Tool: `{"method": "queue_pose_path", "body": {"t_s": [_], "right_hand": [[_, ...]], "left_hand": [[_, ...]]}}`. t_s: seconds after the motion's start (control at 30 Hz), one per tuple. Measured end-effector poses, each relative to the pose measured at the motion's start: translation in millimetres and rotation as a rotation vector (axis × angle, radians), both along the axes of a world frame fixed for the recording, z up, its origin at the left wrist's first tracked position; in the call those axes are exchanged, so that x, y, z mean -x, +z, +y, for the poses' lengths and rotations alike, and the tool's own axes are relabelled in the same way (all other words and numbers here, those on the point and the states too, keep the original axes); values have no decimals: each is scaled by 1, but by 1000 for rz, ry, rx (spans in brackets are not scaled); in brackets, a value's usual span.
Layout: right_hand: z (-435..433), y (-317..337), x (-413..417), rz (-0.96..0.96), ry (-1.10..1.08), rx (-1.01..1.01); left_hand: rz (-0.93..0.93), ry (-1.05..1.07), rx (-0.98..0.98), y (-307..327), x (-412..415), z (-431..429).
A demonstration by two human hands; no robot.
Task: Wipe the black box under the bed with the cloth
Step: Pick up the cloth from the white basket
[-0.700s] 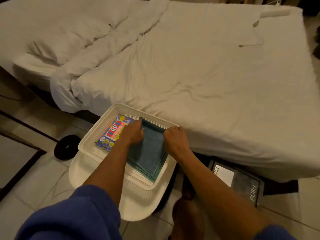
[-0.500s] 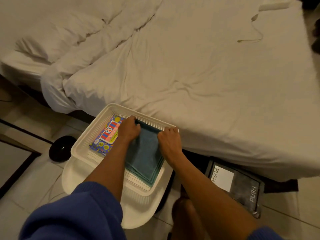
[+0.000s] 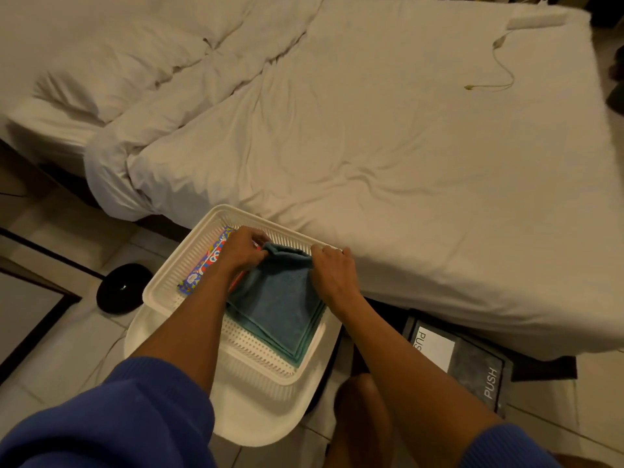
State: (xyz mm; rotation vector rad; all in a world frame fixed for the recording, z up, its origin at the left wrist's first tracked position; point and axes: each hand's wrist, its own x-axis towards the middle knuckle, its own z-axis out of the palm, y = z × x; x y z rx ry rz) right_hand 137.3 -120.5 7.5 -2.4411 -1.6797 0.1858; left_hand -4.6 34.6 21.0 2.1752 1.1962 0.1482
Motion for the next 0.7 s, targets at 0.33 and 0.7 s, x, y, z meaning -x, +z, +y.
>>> {"method": "queue_pose_path", "body": {"t_s": [0.33,0.7], "right_hand": [[-1,2,12,54,34,21],[-30,69,1,337,49,76]], "left_hand": [[-101,-95,83,38,26,-18],[-135,-43,-116,103,35,-49]]}}
